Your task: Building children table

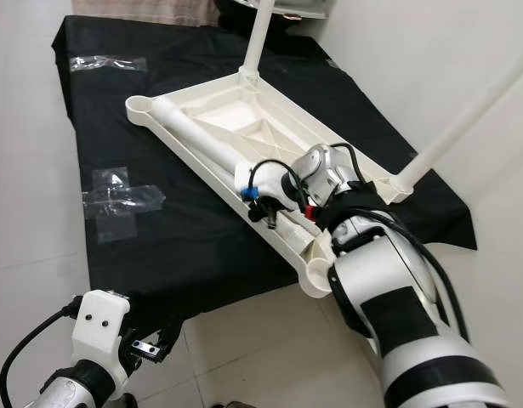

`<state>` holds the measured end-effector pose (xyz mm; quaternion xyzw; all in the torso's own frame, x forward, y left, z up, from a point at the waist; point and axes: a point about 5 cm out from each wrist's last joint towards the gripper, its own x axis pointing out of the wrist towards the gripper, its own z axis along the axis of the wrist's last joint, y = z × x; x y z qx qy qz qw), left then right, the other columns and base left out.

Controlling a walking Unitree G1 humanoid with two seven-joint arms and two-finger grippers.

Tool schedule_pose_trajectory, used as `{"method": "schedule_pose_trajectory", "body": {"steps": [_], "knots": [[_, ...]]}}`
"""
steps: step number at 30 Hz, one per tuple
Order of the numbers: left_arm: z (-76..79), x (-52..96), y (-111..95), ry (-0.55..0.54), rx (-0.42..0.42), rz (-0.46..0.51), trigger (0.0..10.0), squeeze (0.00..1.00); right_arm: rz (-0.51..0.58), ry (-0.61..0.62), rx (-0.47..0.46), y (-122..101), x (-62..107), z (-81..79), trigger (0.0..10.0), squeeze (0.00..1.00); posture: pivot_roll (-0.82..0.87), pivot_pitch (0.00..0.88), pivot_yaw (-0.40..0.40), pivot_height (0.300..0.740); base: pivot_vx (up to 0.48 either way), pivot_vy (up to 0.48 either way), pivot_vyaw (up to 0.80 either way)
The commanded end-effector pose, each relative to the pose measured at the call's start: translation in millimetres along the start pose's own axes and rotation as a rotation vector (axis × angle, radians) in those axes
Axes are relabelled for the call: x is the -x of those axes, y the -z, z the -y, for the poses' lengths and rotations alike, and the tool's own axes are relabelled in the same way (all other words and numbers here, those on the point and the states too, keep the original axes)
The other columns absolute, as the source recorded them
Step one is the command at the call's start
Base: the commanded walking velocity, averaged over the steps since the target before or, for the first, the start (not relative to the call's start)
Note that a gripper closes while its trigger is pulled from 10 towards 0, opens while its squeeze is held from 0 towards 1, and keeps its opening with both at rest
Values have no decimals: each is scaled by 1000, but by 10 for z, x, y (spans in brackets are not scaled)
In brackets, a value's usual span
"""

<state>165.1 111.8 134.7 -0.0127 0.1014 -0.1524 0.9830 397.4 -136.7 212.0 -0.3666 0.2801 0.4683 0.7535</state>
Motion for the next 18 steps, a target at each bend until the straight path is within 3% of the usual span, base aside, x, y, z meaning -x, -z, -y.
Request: {"method": "schedule_pose_trajectory", "body": {"steps": [1, 9, 10, 16, 18], "knots": [[30, 14, 27, 11, 5, -18, 10000, 0, 14, -13, -128, 110, -117, -74, 10000, 1000, 72, 221, -225, 740, 0, 0, 0], [28, 17, 29, 8, 4, -19, 10000, 0, 120, 48, -154, -78, -82, -10, 10000, 1000, 75, 218, -227, 740, 0, 0, 0], [30, 17, 29, 8, 5, -19, 10000, 0, 171, 68, -171, -187, -63, 14, 10000, 0, 72, 221, -225, 740, 0, 0, 0], [36, 14, 24, 10, 6, -18, 10000, 0, 258, 102, -206, -402, -59, 32, 10000, 0, 73, 223, -225, 740, 0, 0, 0], [39, 17, 23, 9, 7, -18, 10000, 0, 306, 132, -261, -513, -97, 22, 10000, 0, 75, 225, -227, 740, 0, 0, 0]]}}
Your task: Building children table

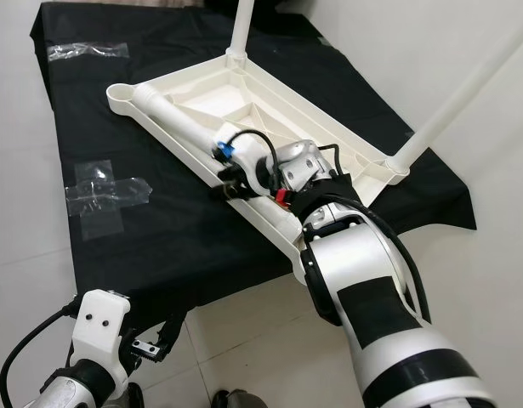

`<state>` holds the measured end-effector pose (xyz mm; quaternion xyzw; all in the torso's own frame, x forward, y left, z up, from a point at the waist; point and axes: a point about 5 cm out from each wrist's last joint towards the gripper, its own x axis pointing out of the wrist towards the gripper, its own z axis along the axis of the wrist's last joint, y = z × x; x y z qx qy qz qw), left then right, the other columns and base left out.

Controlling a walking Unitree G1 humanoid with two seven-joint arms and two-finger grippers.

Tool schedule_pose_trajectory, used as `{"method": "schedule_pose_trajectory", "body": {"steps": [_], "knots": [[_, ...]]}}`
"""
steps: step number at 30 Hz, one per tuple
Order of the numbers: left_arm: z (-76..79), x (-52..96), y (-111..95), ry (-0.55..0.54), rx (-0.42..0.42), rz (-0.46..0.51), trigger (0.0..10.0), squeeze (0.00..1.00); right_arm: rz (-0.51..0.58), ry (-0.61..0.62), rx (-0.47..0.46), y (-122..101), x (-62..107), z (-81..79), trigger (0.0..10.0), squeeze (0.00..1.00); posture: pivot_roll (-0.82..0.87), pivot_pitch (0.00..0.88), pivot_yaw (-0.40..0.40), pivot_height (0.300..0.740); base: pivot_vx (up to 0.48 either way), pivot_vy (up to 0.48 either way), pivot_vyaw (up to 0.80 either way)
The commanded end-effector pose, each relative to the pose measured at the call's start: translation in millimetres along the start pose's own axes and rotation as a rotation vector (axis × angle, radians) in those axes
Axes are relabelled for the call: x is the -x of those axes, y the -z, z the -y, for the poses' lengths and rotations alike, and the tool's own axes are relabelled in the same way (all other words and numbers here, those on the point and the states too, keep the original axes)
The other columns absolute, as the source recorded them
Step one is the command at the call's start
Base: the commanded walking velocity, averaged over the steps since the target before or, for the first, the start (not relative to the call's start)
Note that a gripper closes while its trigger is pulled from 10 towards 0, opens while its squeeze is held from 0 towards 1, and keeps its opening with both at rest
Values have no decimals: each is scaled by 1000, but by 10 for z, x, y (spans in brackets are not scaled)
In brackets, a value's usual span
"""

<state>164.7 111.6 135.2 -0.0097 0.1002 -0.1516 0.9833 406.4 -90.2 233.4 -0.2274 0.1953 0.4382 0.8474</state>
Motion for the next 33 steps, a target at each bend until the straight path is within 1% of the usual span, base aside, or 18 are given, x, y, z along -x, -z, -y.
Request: {"method": "schedule_pose_trajectory", "body": {"steps": [1, 5, 7, 9, 10, 12, 13, 14, 15, 16, 17, 20, 21, 23, 26, 27, 29, 33], "knots": [[39, 16, 27, 11, 14, -20, 10000, 0, 35, 31, -69, -42, -36, -16, 10000, 0, 75, 226, -227, 740, 0, 0, 0], [41, 19, 28, 11, 14, -21, 10000, 0, 45, 39, -88, -60, -61, -34, 10000, 0, 75, 226, -227, 740, 0, 0, 0], [44, 24, 25, 11, 15, -20, 10000, 0, 48, 56, -105, -76, -131, -88, 10000, 0, 77, 231, -230, 740, 0, 0, 0], [44, 24, 25, 11, 15, -20, 10000, 0, 48, 56, -105, -76, -131, -88, 10000, 0, 77, 231, -230, 740, 0, 0, 0], [47, 27, 24, 11, 16, -20, 10000, 0, 40, 58, -114, -69, -168, -120, 10000, 0, 78, 233, -232, 740, 0, 0, 0], [47, 27, 24, 11, 16, -20, 10000, 0, 40, 58, -114, -69, -168, -120, 10000, 0, 78, 233, -232, 740, 0, 0, 0], [47, 29, 22, 10, 16, -20, 10000, 0, 16, 66, -115, -35, -209, -153, 10000, 0, 78, 233, -232, 740, 0, 0, 0], [47, 29, 22, 10, 16, -20, 10000, 0, 16, 66, -115, -35, -209, -153, 10000, 0, 78, 233, -232, 740, 0, 0, 0], [49, 34, 20, 10, 17, -20, 10000, 0, -22, 91, -115, 29, -249, -176, 10000, 0, 76, 236, -234, 740, 0, 0, 0], [49, 34, 20, 10, 17, -20, 10000, 0, -22, 91, -115, 29, -249, -176, 10000, 0, 76, 236, -234, 740, 0, 0, 0], [51, 38, 19, 9, 18, -20, 10000, 0, -59, 115, -111, 92, -276, -192, 10000, 0, 75, 235, -236, 740, 0, 0, 0], [53, 40, 19, 9, 18, -20, 10000, 0, -90, 128, -106, 144, -291, -201, 10000, 0, 74, 235, -237, 740, 0, 0, 0], [55, 41, 19, 8, 17, -20, 10000, 0, -131, 130, -96, 211, -303, -215, 10000, 0, 72, 237, -238, 740, 0, 0, 0], [55, 41, 19, 8, 17, -20, 10000, 0, -131, 130, -96, 211, -303, -215, 10000, 0, 72, 237, -238, 740, 0, 0, 0], [54, 40, 18, 9, 16, -19, 10000, 0, -162, 127, -91, 266, -311, -227, 10000, 0, 71, 239, -238, 740, 0, 0, 0], [55, 41, 18, 9, 16, -19, 10000, 0, -174, 117, -77, 289, -314, -234, 0, 0, 70, 239, -237, 740, 0, 0, 0], [60, 42, 18, 9, 16, -19, 10000, 0, -190, 98, -51, 316, -316, -244, 0, 0, 72, 239, -239, 740, 0, 0, 0], [60, 42, 19, 7, 16, -19, 10000, 0, -195, 82, -27, 314, -317, -250, 0, 0, 73, 239, -239, 740, 0, 0, 0]]}}
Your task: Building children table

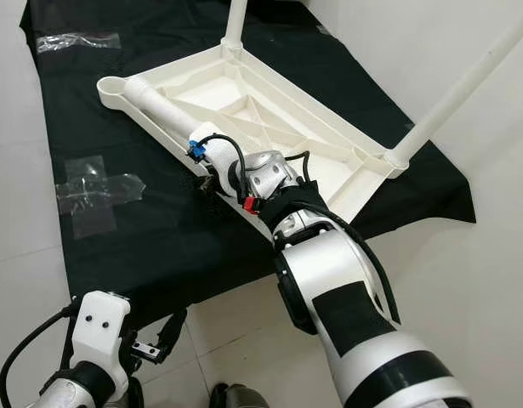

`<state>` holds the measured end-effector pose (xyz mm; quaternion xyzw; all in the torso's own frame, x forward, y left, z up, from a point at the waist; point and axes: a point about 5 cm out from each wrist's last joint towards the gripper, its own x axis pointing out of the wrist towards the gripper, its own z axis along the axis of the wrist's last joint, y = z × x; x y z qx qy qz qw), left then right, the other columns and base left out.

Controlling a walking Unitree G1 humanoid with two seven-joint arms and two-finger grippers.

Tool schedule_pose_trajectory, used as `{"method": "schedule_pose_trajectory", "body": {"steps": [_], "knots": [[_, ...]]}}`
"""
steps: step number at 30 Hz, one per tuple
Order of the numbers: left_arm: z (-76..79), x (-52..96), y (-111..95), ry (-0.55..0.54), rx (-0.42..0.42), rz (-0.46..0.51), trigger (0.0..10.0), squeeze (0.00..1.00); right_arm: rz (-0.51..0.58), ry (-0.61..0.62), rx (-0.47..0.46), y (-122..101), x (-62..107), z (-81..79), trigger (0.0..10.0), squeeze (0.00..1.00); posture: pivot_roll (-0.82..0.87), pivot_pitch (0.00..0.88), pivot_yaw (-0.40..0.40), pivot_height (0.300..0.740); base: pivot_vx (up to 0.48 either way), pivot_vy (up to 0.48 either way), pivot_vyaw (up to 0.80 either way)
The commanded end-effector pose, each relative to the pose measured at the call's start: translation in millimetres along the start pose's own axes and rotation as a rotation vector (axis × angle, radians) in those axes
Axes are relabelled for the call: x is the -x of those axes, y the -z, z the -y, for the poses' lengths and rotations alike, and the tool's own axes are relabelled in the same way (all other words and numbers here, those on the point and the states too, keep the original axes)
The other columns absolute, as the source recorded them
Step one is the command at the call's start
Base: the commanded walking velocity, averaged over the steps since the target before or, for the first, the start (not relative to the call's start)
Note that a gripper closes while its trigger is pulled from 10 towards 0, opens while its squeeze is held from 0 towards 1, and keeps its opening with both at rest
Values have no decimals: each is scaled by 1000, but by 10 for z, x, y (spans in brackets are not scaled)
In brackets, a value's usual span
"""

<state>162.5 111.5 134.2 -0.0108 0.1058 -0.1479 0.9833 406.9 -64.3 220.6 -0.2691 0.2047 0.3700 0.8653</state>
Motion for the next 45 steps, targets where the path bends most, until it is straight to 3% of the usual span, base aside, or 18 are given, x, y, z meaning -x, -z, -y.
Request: {"method": "schedule_pose_trajectory", "body": {"steps": [1, 10, 12, 13, 15, 18, 20, 23, 26, 30, 32, 33, 43, 45], "knots": [[54, 25, 5, 15, 12, -8, 10000, 0, -117, -75, -39, 334, -85, -115, 0, 0, 71, 238, -240, 740, 0, 0, 0], [50, 18, 1, 15, 9, -8, 10000, 0, -106, -109, 47, 300, -42, -73, 0, 0, 72, 239, -237, 740, 0, 0, 0], [52, 17, 0, 16, 10, -6, 10000, 0, -94, -258, 132, 307, -19, -128, 0, 0, 71, 237, -236, 740, 0, 0, 0], [52, 17, 0, 16, 10, -6, 10000, 0, -94, -258, 132, 307, -19, -128, 0, 0, 71, 237, -236, 740, 0, 0, 0], [52, 17, 0, 16, 10, -7, 10000, 0, -122, -413, 253, 370, 48, -146, 0, 0, 71, 237, -236, 740, 0, 0, 0], [51, 17, 0, 15, 10, -7, 10000, 0, -140, -453, 287, 398, 76, -140, 0, 0, 71, 237, -236, 740, 0, 0, 0], [46, 13, 0, 15, 10, -6, 10000, 0, -158, -538, 393, 445, 164, -103, 0, 0, 70, 232, -236, 740, 0, 0, 0], [43, 8, 2, 15, 9, -6, 10000, 0, -181, -578, 474, 491, 236, -57, 0, 0, 69, 229, -235, 740, 0, 0, 0], [41, 5, 2, 16, 8, -6, 10000, 0, -200, -577, 553, 534, 273, -22, 0, 0, 69, 229, -235, 740, 0, 0, 0], [33, 0, 2, 14, 5, -5, 10000, 0, -230, -599, 752, 609, 350, 16, 0, 0, 76, 224, -232, 740, 0, 0, 0], [30, -1, 3, 14, 5, -5, 10000, 0, -236, -603, 782, 616, 363, 21, 0, 0, 75, 223, -231, 740, 0, 0, 0], [29, -3, 3, 14, 4, -4, 10000, 0, -254, -588, 844, 623, 369, 34, 0, 0, 75, 223, -231, 740, 0, 0, 0], [27, -14, 7, 14, 4, -6, 10000, 0, -236, -542, 1036, 549, 379, 42, 0, 0, 81, 220, -232, 740, 0, 0, 0], [28, -11, 8, 14, 4, -7, 10000, 0, -257, -508, 1135, 549, 373, 55, 0, 0, 81, 222, -230, 740, 0, 0, 0]]}}
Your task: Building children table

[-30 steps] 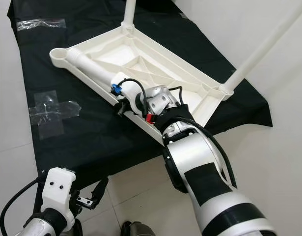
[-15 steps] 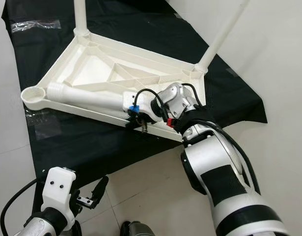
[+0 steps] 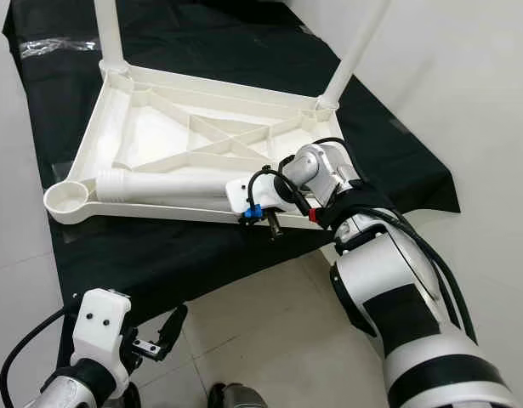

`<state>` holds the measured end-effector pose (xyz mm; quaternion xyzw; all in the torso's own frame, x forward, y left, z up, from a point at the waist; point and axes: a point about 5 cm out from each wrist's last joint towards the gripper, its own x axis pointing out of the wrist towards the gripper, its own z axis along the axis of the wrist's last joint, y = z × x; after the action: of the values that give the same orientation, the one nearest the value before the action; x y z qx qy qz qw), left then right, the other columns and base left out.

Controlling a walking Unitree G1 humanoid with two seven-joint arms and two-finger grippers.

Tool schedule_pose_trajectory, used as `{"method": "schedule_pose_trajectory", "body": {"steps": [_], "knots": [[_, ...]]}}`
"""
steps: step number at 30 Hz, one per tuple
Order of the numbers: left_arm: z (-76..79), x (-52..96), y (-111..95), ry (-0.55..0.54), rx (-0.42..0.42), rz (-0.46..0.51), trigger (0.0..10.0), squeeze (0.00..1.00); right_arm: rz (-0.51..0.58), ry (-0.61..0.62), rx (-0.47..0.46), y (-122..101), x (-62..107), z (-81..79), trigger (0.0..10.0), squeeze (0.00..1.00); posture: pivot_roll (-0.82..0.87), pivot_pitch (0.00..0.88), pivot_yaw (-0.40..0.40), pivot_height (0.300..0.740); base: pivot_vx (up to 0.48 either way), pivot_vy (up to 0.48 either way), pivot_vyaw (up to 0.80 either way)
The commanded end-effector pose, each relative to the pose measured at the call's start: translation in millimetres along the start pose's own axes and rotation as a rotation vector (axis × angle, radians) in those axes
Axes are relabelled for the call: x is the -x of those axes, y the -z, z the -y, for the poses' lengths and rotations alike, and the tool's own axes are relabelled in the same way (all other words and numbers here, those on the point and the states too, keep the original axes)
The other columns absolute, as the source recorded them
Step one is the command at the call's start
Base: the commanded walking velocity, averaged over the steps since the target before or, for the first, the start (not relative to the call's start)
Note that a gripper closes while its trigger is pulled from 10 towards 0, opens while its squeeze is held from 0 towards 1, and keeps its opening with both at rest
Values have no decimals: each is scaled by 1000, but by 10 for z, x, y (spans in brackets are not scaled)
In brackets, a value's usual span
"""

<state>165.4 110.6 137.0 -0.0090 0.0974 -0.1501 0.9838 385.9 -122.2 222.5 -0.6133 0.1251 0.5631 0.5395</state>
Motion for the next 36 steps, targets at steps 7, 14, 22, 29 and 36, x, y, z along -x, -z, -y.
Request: {"method": "schedule_pose_trajectory", "body": {"steps": [7, 14, 22, 29, 36], "knots": [[27, 17, 41, 10, 11, -22, 10000, 0, -164, -59, 303, -1, -147, -94, 0, 0, 77, 222, -231, 740, 0, 0, 0], [32, 15, 50, 11, 12, -24, 10000, 0, -269, 10, 476, 38, -102, -23, 0, 0, 78, 218, -231, 740, 0, 0, 0], [31, 23, 56, 14, 13, -26, 10000, 0, -210, 18, 486, 44, -105, -79, 0, 0, 79, 208, -229, 740, 0, 0, 0], [31, 26, 68, 17, 13, -30, 10000, 0, -40, 12, 442, -73, -174, -162, 0, 0, 86, 193, -226, 740, 0, 0, 0], [33, 16, 66, 16, 13, -31, 10000, 0, 18, 35, 281, -85, -136, -104, 0, 0, 85, 200, -229, 740, 0, 0, 0]]}}
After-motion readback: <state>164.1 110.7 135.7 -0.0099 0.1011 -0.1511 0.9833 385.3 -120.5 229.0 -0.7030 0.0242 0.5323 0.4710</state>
